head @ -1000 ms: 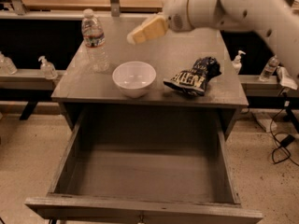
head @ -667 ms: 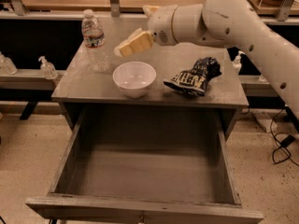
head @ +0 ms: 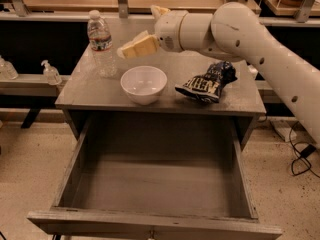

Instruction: Place water bottle into top drawer

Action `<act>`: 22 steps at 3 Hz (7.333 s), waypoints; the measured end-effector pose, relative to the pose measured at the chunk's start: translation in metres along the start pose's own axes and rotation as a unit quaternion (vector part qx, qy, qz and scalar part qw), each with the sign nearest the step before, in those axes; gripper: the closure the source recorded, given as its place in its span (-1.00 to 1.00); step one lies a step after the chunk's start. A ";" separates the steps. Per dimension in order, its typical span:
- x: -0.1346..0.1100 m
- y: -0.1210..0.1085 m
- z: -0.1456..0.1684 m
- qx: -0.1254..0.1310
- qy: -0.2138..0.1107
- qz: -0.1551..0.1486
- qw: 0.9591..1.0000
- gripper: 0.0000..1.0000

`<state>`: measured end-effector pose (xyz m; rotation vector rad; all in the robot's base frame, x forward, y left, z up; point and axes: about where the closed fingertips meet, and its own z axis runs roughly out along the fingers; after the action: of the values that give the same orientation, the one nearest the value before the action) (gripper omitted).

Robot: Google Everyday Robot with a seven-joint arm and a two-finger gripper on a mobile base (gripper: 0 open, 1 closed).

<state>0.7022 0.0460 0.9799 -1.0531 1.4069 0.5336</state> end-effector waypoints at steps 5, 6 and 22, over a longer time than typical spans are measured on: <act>0.005 -0.006 0.139 -0.032 -0.008 -0.014 0.999 -1.00; 0.005 -0.004 0.141 -0.034 -0.009 -0.014 0.999 -0.72; 0.093 0.247 -0.101 -0.194 0.006 0.034 0.980 1.00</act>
Offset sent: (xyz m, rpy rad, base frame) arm 0.0723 0.0979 -0.0278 -0.0567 -0.0571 0.0139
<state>0.4571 0.0542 0.8401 -1.3202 1.3844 0.8784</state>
